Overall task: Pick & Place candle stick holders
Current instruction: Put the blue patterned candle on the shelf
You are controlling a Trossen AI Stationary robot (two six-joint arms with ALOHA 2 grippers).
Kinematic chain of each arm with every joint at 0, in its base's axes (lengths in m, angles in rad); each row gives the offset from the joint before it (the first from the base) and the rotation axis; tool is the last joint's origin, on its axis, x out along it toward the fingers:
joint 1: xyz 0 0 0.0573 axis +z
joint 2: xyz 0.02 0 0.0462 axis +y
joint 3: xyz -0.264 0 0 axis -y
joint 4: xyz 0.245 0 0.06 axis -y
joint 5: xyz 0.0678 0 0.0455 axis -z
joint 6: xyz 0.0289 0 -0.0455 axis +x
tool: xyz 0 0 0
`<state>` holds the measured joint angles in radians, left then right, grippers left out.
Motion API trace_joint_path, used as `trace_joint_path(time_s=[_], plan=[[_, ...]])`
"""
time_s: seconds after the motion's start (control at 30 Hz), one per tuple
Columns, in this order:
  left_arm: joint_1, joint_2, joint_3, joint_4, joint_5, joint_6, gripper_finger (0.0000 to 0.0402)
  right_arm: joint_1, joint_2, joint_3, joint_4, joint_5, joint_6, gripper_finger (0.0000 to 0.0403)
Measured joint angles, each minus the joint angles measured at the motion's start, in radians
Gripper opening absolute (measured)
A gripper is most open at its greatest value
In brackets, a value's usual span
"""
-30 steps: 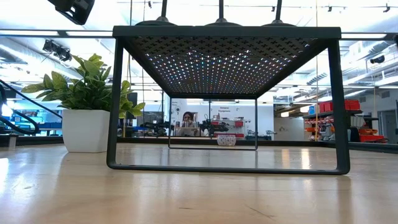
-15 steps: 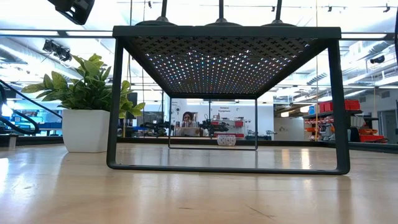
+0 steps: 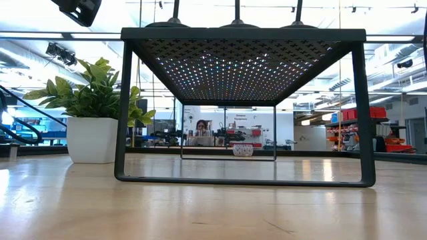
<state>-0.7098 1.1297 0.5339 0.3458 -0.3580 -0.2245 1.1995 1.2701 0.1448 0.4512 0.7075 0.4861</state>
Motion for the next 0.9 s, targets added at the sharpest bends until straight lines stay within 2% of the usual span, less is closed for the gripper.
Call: trace_joint_path(time_s=[0.5,0.9], plan=[[0.0,0.0,0.0,0.0,0.0,0.001,0.0248,0.0,0.003,0.0,-0.033,-0.112,-0.041,0.0287],[0.0,0.0,0.0,0.0,0.0,0.001,0.0248,-0.001,0.003,0.0,0.008,-0.125,-0.053,0.0287]])
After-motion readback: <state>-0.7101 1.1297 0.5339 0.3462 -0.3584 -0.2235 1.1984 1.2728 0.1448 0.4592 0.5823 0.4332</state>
